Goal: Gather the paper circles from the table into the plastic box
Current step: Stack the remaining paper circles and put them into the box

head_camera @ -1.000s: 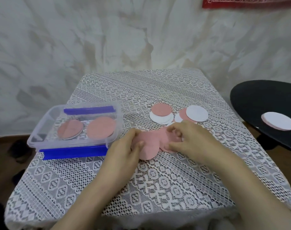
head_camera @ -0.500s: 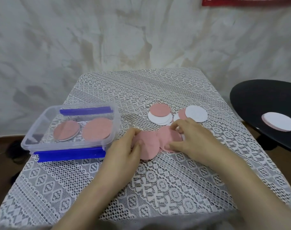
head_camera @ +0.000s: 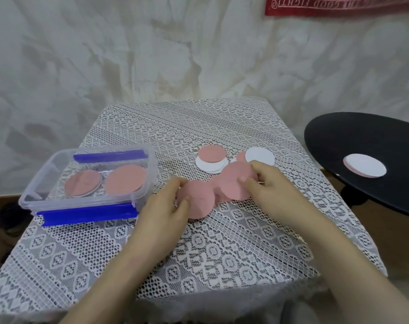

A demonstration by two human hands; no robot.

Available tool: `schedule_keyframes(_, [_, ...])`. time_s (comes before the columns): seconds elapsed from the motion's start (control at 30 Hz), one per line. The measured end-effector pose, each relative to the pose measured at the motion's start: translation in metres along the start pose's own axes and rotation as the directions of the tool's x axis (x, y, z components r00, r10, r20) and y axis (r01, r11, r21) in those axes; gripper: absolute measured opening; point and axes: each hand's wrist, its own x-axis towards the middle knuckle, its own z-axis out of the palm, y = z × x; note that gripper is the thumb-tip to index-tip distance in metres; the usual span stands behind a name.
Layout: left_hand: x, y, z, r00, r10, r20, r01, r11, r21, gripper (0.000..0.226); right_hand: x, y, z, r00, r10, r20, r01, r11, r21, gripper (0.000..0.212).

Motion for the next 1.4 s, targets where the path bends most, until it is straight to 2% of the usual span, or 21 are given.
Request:
schedule_keyframes(0.1, [-0.002,-0.001,0.001,0.999,0.023,0.029,-0.021,0.998,-0.061,0.022,-0.007,-0.004,0.004,0.993,0.020,0.116,-0.024,0.999,0.028,0.026])
schedule_keyframes(0.2, [-0.003,0.000,0.002,0.997,0.045,0.065,-0.035,0.988,-0.149,0.029,-0.013,-0.011,0.017,0.980,-0.014,0.200,0.001,0.998,0.067,0.013])
schedule_keyframes(0.33, [-0.004,0.000,0.001,0.991,0.092,0.096,-0.076,0.984,-0.162,0.013,-0.010,-0.016,0.033,0.974,-0.083,0.213,0.062,0.992,0.106,0.010])
schedule_keyframes(0.5, [0.001,-0.007,-0.001,0.995,0.072,0.068,-0.065,0.993,-0.098,0.016,0.001,-0.014,0.033,0.983,-0.084,0.163,0.077,0.996,0.047,0.012])
schedule_keyframes(0.57, [0.003,-0.010,-0.003,0.997,0.053,0.052,-0.048,0.996,-0.081,0.016,0.008,-0.012,0.027,0.995,-0.055,0.084,0.058,0.998,-0.028,0.016])
schedule_keyframes(0.63, [0.004,-0.012,-0.005,0.999,0.037,0.034,-0.034,0.995,-0.091,0.015,0.013,-0.011,0.018,0.999,-0.036,0.007,0.036,0.967,-0.253,0.021])
schedule_keyframes(0.7, [0.005,-0.012,-0.006,1.000,0.026,0.015,-0.025,0.995,-0.095,0.015,0.016,-0.012,0.013,1.000,0.005,0.011,0.000,0.903,-0.430,0.047])
schedule_keyframes(0.77, [0.007,-0.013,-0.006,1.000,0.022,0.005,-0.021,0.996,-0.084,0.014,0.016,-0.014,0.013,0.998,0.054,0.041,-0.027,0.875,-0.483,0.067])
schedule_keyframes(0.8, [0.007,-0.013,-0.006,1.000,0.021,0.004,-0.021,0.997,-0.078,0.014,0.016,-0.015,0.014,0.997,0.059,0.049,-0.029,0.876,-0.482,0.068])
schedule_keyframes(1.17, [0.006,-0.013,-0.003,1.000,0.020,-0.002,-0.020,0.997,-0.076,0.015,0.018,-0.007,0.012,0.999,-0.010,-0.042,0.000,0.970,-0.243,0.012])
schedule_keyframes(1.27, [0.003,-0.013,-0.002,1.000,0.008,-0.003,-0.008,0.997,-0.080,0.016,0.015,-0.003,0.010,0.997,-0.027,-0.069,0.016,0.989,-0.149,0.010])
schedule_keyframes(1.4, [0.000,-0.012,-0.001,1.000,0.002,0.006,-0.002,0.996,-0.088,0.019,0.007,-0.007,0.006,0.999,-0.032,-0.031,0.033,0.998,0.056,0.016])
